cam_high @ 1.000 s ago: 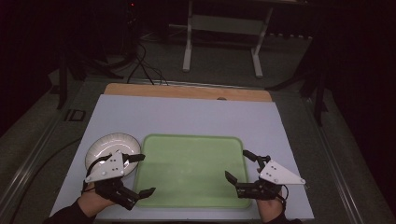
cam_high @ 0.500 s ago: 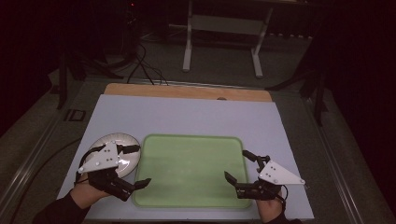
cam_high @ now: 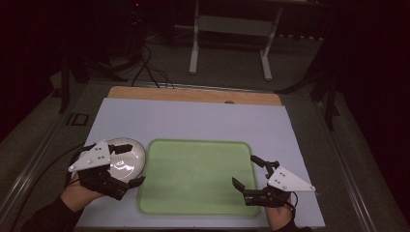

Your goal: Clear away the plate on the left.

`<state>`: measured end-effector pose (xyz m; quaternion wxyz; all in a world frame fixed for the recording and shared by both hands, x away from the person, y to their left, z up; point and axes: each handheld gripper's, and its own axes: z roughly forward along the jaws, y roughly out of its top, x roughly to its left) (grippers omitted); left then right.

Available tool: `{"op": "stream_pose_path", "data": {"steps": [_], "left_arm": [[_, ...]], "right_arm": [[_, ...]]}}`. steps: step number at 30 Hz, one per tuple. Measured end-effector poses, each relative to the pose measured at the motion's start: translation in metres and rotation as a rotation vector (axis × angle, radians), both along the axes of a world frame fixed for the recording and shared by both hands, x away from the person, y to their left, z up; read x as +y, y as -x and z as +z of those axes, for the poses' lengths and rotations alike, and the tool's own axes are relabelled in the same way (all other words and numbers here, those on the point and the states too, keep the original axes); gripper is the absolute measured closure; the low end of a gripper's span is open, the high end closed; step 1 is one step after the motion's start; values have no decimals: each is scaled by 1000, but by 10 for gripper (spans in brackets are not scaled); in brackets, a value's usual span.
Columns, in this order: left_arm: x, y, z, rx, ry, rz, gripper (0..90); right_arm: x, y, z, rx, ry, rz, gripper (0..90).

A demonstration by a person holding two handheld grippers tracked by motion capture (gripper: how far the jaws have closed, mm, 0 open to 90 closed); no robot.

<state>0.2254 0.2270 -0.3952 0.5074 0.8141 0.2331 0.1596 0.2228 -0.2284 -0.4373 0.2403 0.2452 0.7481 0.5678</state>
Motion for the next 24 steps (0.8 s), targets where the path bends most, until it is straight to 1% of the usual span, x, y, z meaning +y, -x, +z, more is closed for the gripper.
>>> {"op": "stream_pose_path", "data": {"steps": [2, 3, 4, 5, 6, 7, 9, 10, 11, 12, 13, 16, 17, 18, 19, 22, 23, 24], "left_arm": [[6, -2, -1, 4, -3, 24, 14], [6, -2, -1, 4, -3, 24, 14], [11, -3, -2, 10, 1, 38, 14], [11, -3, -2, 10, 1, 38, 14], [17, -4, -3, 13, -1, 55, 17], [17, -4, -3, 13, -1, 55, 18], [23, -5, -4, 16, -3, 74, 18], [29, -7, -5, 20, -6, 90, 18], [29, -7, -5, 20, -6, 90, 18], [35, -9, -6, 23, -10, 110, 23], [35, -9, -6, 23, -10, 110, 23], [47, -12, -9, 33, -8, 146, 25], [47, -12, -9, 33, -8, 146, 29], [53, -13, -12, 42, -10, 167, 32], [53, -13, -12, 42, -10, 167, 32], [63, -16, -18, 67, -8, 194, 33], [63, -16, -18, 67, -8, 194, 38], [66, -17, -20, 74, -6, 207, 38]], "right_arm": [[0, 0, 0, -1, 3, 1, 114], [0, 0, 0, -1, 3, 1, 114], [0, -1, -1, 0, 5, 1, 114], [0, -1, -1, 0, 5, 1, 114], [1, -1, -1, 0, 6, 1, 114], [1, -1, -1, 0, 6, 1, 114], [1, -1, -1, 1, 6, 1, 115], [1, -1, -1, 2, 7, 3, 115], [1, -1, -1, 2, 7, 3, 115], [1, -1, -1, 1, 7, 3, 115], [1, -1, -1, 1, 7, 3, 115], [2, -2, -2, 3, 9, 4, 115], [2, -2, -2, 3, 9, 4, 115], [3, -2, -2, 5, 10, 5, 115], [3, -2, -2, 5, 10, 5, 115], [3, -2, -2, 2, 11, 8, 115], [3, -2, -2, 2, 11, 8, 115], [3, -2, -2, 3, 11, 9, 115]]}}
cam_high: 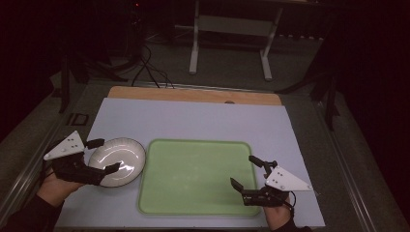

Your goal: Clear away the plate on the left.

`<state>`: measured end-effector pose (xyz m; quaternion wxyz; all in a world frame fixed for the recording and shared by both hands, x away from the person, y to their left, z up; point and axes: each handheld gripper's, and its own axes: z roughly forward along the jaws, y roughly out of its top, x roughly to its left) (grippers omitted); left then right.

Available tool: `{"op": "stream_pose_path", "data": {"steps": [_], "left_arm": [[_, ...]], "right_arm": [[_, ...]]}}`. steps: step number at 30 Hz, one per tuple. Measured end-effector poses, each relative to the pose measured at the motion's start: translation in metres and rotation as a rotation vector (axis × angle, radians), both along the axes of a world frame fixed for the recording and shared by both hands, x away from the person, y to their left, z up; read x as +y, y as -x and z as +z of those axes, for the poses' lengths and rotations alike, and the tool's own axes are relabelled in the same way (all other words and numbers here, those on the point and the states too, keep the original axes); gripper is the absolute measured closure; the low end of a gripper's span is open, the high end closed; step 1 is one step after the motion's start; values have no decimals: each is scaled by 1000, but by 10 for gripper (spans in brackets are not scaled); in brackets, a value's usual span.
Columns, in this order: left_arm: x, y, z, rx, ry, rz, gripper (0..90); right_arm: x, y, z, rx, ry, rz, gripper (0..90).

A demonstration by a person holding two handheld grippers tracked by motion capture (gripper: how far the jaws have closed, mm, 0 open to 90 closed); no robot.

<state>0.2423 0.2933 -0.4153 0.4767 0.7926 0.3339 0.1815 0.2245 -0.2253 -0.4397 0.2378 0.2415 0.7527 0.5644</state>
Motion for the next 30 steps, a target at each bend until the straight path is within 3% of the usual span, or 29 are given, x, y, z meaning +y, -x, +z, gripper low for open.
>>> {"op": "stream_pose_path", "data": {"steps": [11, 14, 17, 20, 26, 29, 30], "left_arm": [[21, -8, -20, 77, -17, 74, 93], [30, -12, -32, 123, -25, 107, 114], [34, -14, -36, 143, -26, 131, 134], [43, -17, -43, 177, -4, 180, 146], [56, -22, -54, 236, -5, 245, 165], [60, -23, -57, 256, 4, 263, 205], [63, -25, -61, 281, 11, 268, 206]], "right_arm": [[2, 0, 0, 3, 12, 4, 115], [2, 0, 0, 1, 13, 6, 115], [2, 0, 0, 2, 15, 7, 115], [3, 0, -1, 4, 19, 9, 115], [3, 0, -1, 5, 21, 12, 115], [3, 0, -1, 10, 22, 13, 116], [4, 0, -1, 9, 24, 15, 115]]}}
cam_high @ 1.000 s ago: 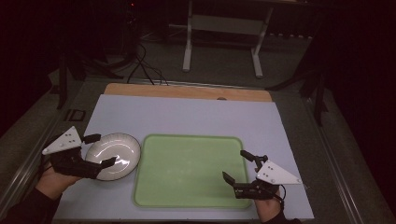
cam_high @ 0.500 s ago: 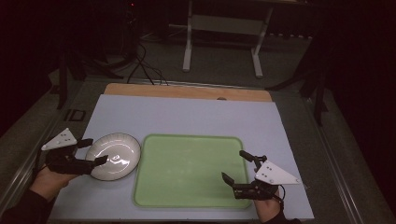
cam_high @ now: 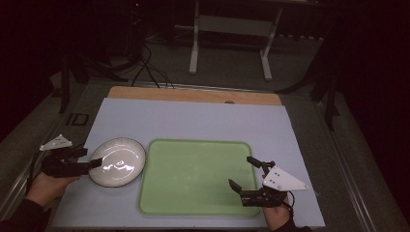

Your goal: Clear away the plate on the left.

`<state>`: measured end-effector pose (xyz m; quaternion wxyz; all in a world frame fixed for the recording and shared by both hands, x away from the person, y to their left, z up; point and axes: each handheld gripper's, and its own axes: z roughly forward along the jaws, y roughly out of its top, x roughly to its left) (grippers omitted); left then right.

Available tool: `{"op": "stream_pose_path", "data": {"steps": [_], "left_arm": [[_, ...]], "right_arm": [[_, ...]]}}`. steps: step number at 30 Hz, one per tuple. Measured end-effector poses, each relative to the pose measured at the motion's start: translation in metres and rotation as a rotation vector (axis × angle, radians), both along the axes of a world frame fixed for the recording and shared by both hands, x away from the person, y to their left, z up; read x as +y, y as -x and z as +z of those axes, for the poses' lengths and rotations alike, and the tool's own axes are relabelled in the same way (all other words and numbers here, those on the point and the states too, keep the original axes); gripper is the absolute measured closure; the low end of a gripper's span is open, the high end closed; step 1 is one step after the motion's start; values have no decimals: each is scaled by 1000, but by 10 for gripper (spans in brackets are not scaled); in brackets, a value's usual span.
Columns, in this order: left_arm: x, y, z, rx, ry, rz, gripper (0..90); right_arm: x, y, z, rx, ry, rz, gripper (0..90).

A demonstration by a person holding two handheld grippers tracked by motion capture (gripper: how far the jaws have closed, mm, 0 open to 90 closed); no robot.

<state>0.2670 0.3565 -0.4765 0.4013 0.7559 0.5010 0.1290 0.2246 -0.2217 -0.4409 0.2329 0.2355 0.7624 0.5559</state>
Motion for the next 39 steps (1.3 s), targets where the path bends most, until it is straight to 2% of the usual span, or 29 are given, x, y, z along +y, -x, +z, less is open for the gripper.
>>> {"op": "stream_pose_path", "data": {"steps": [1, 2, 3, 4, 5, 7, 8, 13, 14, 15, 16, 19, 20, 21, 22, 25, 26, 31, 32, 33, 34, 37, 38, 39], "left_arm": [[0, 0, 0, 0, 0, 0, 214], [2, -2, -4, 25, -7, 20, 231], [2, -2, -4, 25, -7, 20, 232], [4, -4, -8, 57, -12, 38, 240], [4, -4, -8, 57, -12, 38, 258], [5, -6, -11, 86, -18, 58, 259], [6, -8, -13, 119, -26, 80, 259], [6, -10, -17, 154, -46, 113, 260], [7, -11, -20, 176, -52, 138, 279], [7, -11, -20, 176, -52, 138, 294], [9, -13, -23, 188, -29, 141, 312], [11, -14, -25, 211, -12, 147, 357], [14, -15, -28, 231, 15, 160, 384], [14, -15, -28, 231, 15, 160, 410], [17, -16, -30, 240, 41, 174, 431], [19, -17, -31, 257, 46, 189, 479], [20, -18, -32, 266, 64, 189, 479], [22, -20, -36, 289, 66, 197, 554], [22, -20, -37, 297, 89, 198, 571], [22, -20, -37, 297, 89, 198, 584], [21, -22, -39, 309, 81, 196, 592], [20, -23, -41, 314, 81, 201, 616], [20, -25, -42, 320, 59, 206, 635], [20, -25, -42, 320, 59, 206, 650]], "right_arm": [[0, 0, 0, 0, 0, 0, 115], [0, 0, 0, 1, 2, 2, 116], [0, 0, 0, 1, 2, 2, 116], [1, 0, 0, 1, 4, 4, 116], [1, 0, 0, 1, 4, 4, 116], [1, 0, 0, 1, 5, 5, 116], [1, 0, 0, 2, 4, 6, 116], [1, 0, -1, 2, 8, 7, 116], [1, 0, 0, 2, 8, 8, 116], [1, 0, 0, 2, 8, 8, 116], [1, 0, 0, 2, 9, 9, 116], [1, 0, -1, 5, 10, 10, 116], [2, 0, -1, 5, 14, 11, 116], [2, 0, -1, 5, 14, 11, 116], [2, -1, -1, 7, 14, 12, 117], [2, 0, -1, 7, 14, 12, 117], [2, 0, -1, 6, 14, 12, 117], [2, -1, -1, 8, 11, 13, 117], [2, -1, -1, 9, 12, 13, 117], [2, -1, -1, 9, 12, 13, 117], [2, -1, -1, 12, 12, 13, 117], [2, -1, -1, 12, 12, 12, 117], [2, -1, -1, 12, 11, 12, 118], [2, -1, -1, 12, 11, 12, 118]]}}
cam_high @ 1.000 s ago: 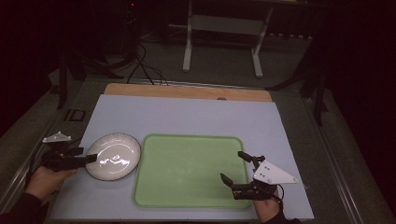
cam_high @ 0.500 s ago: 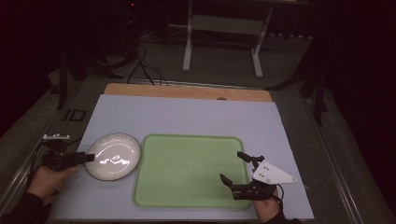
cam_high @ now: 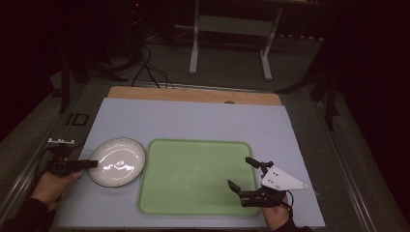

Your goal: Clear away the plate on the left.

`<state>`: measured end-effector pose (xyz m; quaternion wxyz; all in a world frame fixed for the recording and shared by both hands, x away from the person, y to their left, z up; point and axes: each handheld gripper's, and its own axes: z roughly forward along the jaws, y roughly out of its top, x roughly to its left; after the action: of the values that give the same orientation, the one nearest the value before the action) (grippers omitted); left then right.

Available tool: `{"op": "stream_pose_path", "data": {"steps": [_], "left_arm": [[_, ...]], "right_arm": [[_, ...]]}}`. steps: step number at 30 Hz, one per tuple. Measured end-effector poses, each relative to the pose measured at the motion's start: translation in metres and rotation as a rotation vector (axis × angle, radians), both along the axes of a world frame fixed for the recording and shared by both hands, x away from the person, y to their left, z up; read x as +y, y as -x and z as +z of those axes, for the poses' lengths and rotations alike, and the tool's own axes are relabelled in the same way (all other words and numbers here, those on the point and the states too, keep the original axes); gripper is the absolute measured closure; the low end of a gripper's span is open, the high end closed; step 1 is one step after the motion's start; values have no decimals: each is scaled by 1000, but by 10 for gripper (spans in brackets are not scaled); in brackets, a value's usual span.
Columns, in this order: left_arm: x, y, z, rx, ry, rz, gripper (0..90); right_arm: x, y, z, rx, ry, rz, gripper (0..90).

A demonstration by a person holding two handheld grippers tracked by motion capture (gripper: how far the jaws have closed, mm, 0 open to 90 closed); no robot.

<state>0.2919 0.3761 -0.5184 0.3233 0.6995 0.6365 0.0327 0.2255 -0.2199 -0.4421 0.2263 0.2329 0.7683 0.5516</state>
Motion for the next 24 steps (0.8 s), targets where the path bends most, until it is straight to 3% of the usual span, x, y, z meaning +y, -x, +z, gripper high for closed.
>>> {"op": "stream_pose_path", "data": {"steps": [5, 10, 15, 24], "left_arm": [[1, -4, -3, 30, 32, -3, 736], [1, -7, -3, 46, 40, -12, 745], [2, -9, -2, 75, 59, 22, 768], [-1, -11, 0, 73, 56, 47, 800]], "right_arm": [[0, 0, 0, 2, 2, -1, 118], [0, 0, 0, 1, 1, -1, 119], [0, 0, -1, 2, 8, -2, 130], [0, 0, 0, -1, 2, -6, 130]]}}
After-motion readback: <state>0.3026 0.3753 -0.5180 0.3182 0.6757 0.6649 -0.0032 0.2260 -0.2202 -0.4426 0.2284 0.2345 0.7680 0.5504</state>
